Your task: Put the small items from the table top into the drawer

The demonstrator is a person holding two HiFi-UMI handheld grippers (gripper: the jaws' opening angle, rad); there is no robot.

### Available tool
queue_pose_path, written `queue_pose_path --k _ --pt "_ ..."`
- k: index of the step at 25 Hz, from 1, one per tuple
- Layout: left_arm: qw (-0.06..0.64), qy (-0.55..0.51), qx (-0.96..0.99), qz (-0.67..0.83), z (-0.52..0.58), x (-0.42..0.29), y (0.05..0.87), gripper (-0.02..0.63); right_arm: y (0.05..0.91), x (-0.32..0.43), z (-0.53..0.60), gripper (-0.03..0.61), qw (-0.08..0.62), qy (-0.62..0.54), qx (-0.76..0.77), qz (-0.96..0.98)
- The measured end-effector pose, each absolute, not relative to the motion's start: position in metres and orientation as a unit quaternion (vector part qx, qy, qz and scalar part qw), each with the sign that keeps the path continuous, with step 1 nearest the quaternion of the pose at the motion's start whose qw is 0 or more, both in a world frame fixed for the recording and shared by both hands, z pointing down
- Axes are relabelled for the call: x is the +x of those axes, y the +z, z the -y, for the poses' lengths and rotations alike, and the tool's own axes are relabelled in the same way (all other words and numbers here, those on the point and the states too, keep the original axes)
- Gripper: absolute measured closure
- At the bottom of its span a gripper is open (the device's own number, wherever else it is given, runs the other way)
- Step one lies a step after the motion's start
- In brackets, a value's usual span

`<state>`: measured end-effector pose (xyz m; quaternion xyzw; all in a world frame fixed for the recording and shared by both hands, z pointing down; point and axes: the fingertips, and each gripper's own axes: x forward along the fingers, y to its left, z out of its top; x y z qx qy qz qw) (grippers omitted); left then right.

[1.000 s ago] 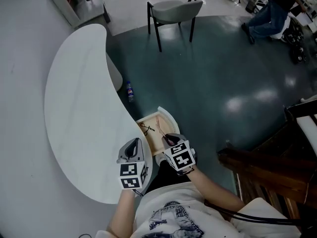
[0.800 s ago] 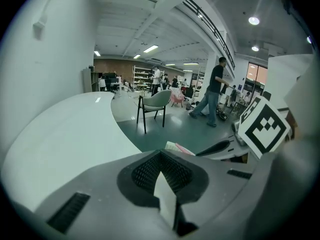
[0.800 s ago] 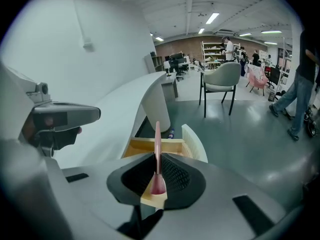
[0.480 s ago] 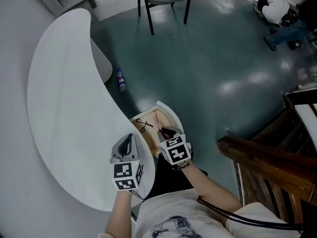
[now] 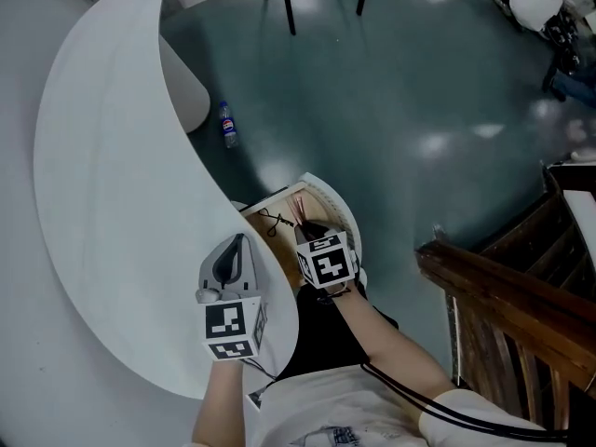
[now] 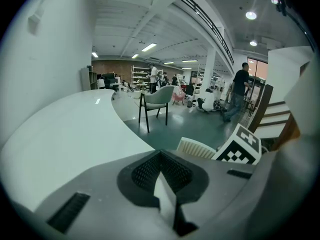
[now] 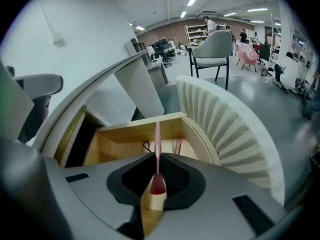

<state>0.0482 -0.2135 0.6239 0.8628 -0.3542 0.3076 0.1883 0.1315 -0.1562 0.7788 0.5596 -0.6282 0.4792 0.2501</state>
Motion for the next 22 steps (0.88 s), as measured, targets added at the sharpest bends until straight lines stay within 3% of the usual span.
queue_pose_path --k 22 --pt "0.187 0.311 0.862 0.354 0.221 0.048 0.632 0.594 0.853 0.131 0.163 0.518 0.281 0.513 0.549 0.597"
